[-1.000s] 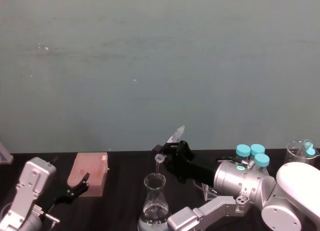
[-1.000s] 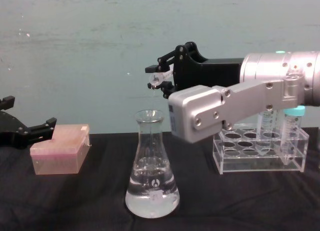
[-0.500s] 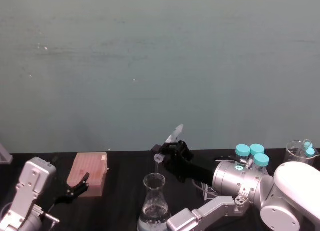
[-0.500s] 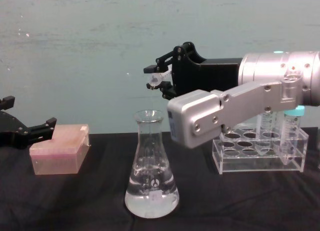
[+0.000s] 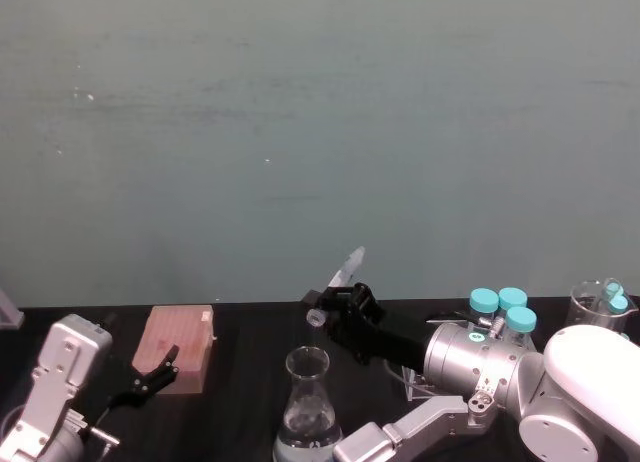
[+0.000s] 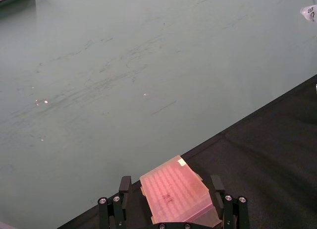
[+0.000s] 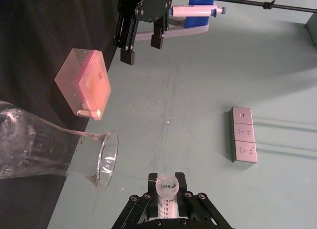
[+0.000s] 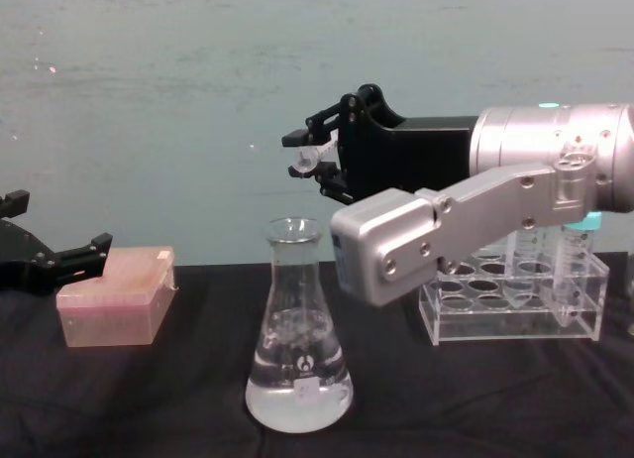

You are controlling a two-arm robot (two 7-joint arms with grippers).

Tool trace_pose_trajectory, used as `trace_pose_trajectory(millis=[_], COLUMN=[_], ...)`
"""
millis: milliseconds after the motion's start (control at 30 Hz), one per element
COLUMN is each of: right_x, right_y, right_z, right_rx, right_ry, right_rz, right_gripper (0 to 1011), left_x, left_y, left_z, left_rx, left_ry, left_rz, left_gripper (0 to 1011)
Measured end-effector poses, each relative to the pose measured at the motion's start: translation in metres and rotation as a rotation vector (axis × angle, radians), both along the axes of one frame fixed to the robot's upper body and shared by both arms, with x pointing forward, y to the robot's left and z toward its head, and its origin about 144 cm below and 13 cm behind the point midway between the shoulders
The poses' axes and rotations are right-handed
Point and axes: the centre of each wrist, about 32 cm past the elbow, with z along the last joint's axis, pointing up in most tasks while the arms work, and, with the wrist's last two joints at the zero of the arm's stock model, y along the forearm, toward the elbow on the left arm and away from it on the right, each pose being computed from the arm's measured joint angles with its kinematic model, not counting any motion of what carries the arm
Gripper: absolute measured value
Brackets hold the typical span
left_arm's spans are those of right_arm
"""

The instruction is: Pour the liquid from the test tube into the beaker using one hand.

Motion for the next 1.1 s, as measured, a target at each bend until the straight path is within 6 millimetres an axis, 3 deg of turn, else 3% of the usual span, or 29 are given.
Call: trace_pose_trajectory(millis=[633, 1100], right_x=[0.000, 0.008], right_y=[0.000, -0.010], right_z=[0.002, 0.011], right_rx=[0.033, 0.405], right_ry=[0.024, 0.390], right_rz=[0.021, -0.027], right_gripper=[205, 205], left_x=[0.000, 0.000], left_y=[0.000, 0.000], left_z=[0.000, 0.000], left_rx=[0.000, 0.000], left_ry=[0.000, 0.000], left_rz=[0.000, 0.000], left_gripper=[1000, 1000])
